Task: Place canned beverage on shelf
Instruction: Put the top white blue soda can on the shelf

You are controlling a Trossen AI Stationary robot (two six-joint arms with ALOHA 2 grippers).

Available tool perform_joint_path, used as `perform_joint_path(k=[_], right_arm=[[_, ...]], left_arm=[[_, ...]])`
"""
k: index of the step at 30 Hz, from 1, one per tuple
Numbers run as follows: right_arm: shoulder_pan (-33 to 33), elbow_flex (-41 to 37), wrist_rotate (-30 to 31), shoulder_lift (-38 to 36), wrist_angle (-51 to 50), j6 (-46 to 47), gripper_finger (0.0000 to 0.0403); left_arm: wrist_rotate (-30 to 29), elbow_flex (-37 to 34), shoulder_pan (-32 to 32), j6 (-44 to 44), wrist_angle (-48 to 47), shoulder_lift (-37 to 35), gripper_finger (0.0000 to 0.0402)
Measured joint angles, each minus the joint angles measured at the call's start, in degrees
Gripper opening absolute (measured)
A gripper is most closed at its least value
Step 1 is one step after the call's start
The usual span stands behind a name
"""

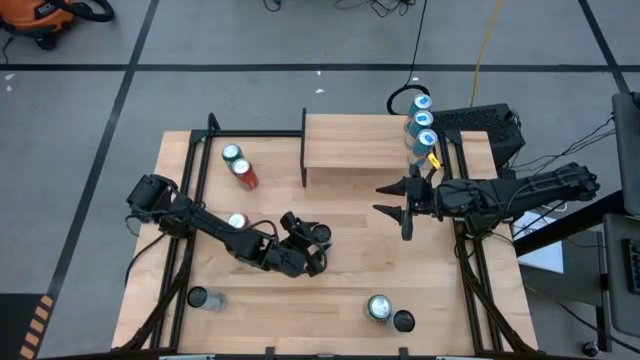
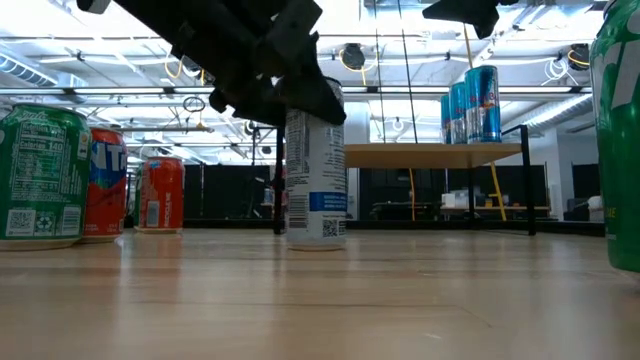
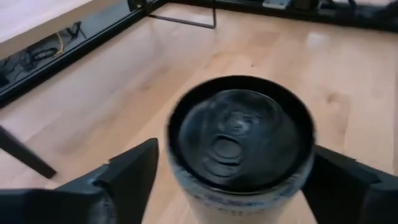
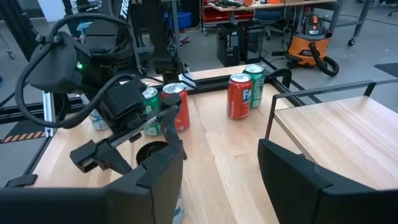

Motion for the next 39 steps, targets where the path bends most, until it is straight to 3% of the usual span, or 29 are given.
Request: perform_joint_path(k=[6,12,17,20,24,31,39], right_arm=[[0.0,0.0,-0.2,0.0,0.0,0.0,0.0196],[0.0,0.0,-1.5,0.0,0.0,-1.0,0.0196],[0.0,0.0,-13.1,0.0,0.0,-6.8,0.0196],[0.0,0.0,-21.3,0.4,0.1,-11.2,0.0196],[0.2,0.0,-26.0,3.1,1.3,-15.4,0.0197],[1.4,0.0,-27.3,10.9,7.4,-18.4,0.0227],[1.6,0.0,-27.3,14.8,9.5,-18.2,0.0265]], left_arm=[[7.3,0.0,0.5,10.6,2.9,0.0,0.0245],[20.8,0.0,2.0,25.6,6.5,-0.1,0.0239],[36.3,0.0,4.7,37.6,9.6,-0.1,0.0244],[50.2,-0.1,7.7,38.9,12.3,0.2,0.0245],[64.3,-0.1,11.9,39.3,17.1,0.4,0.0246],[71.0,0.0,15.4,41.4,19.7,4.8,0.0246],[71.2,0.3,15.3,42.4,21.1,7.5,0.0255]])
